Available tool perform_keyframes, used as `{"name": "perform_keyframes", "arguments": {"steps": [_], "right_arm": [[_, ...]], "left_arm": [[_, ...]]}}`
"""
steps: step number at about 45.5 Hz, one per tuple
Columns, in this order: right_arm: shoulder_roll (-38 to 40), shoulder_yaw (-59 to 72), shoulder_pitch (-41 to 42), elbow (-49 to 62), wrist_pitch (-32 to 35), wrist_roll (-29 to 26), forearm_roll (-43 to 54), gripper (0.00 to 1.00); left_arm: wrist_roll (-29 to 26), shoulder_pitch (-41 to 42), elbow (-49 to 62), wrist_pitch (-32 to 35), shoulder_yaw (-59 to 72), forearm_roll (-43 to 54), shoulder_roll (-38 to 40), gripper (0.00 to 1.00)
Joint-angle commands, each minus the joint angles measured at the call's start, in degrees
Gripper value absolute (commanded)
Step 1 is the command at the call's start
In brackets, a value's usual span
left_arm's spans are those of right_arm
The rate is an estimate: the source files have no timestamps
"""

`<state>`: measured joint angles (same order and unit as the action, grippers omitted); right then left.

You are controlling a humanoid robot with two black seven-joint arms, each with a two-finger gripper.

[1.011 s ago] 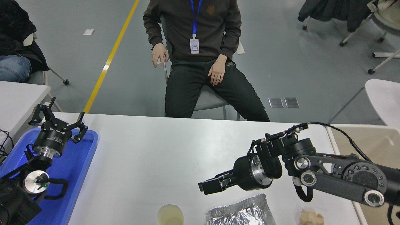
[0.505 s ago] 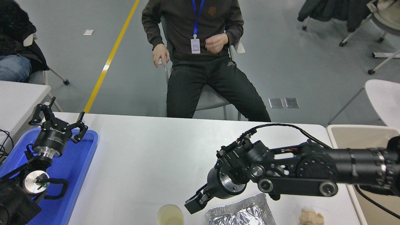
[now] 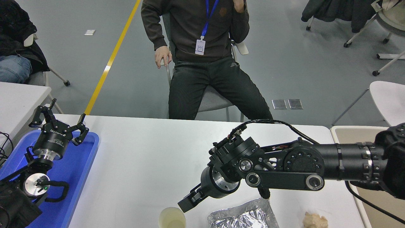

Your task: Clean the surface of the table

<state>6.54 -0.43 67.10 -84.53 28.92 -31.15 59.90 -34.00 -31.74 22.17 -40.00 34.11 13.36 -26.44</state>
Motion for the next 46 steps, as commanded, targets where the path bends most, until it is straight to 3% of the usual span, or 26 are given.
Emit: {"name": "perform_keyframes", "arguments": {"steps": [1,11,22,34,46], "right_arm": [[-0.57,-1.41,-7.15,1.03,-0.44,0.3,-0.4,1.0],[-1.01,-5.46,-12.95,1.03,-0.44,0.57,0.66,0.99],[-4.78,-5.81,-13.57,2.08,-2.81,0.75,6.02,0.99],[-6.54,-6.51,-13.13,4.81,-3.43,-1.1,4.09,1.0],[-6.54,-4.41,-14.45,12.19,-10.46,-1.1,4.35,1.0]], "left_arm": [[-0.01,0.01,-0.02,0.01,-0.01,0.0,0.07,1.0],[-0.01,0.01,-0.02,0.01,-0.01,0.0,-0.02,1.0],[-0.01,0.01,-0.02,0.01,-0.01,0.0,-0.02,1.0],[-0.01,0.01,-0.02,0.01,-0.01,0.0,-0.02,1.0],[-0.01,0.01,0.06,0.01,-0.01,0.0,0.07,1.0]]}}
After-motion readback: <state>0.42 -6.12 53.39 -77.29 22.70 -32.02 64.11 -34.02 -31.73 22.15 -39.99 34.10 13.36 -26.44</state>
